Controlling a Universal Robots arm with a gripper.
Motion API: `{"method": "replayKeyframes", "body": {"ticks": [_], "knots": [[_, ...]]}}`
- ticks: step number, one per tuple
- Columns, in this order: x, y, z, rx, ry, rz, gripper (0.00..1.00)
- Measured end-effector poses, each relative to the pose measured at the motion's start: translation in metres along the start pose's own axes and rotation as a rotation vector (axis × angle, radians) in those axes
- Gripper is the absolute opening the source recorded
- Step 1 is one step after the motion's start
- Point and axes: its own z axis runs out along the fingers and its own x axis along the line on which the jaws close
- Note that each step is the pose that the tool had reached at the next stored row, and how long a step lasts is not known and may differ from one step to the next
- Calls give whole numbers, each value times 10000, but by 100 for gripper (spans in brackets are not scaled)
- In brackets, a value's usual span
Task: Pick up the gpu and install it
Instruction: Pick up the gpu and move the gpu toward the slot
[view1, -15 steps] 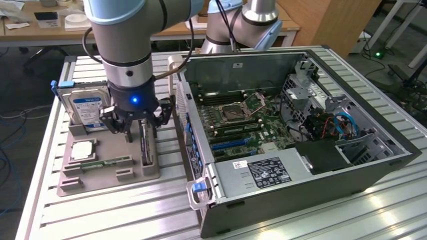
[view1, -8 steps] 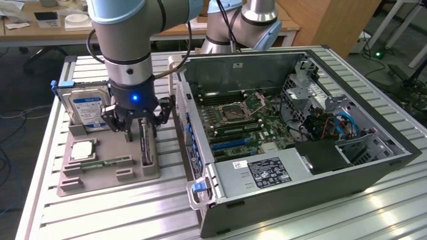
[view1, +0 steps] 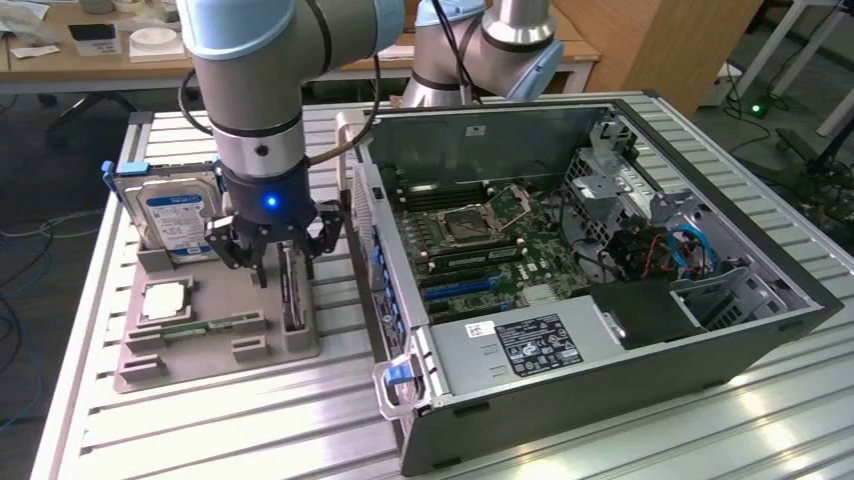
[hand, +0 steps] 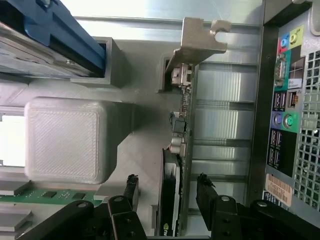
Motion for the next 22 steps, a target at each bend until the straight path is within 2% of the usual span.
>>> {"method": "replayKeyframes", "body": {"ticks": [8, 14, 17, 18, 22], "knots": [[-1, 28, 63, 13, 6, 525, 59], [0, 29, 84, 15, 9, 573, 59], [0, 29, 85, 14, 8, 573, 57], [0, 29, 86, 15, 7, 573, 51], [0, 29, 86, 15, 7, 573, 49]]}}
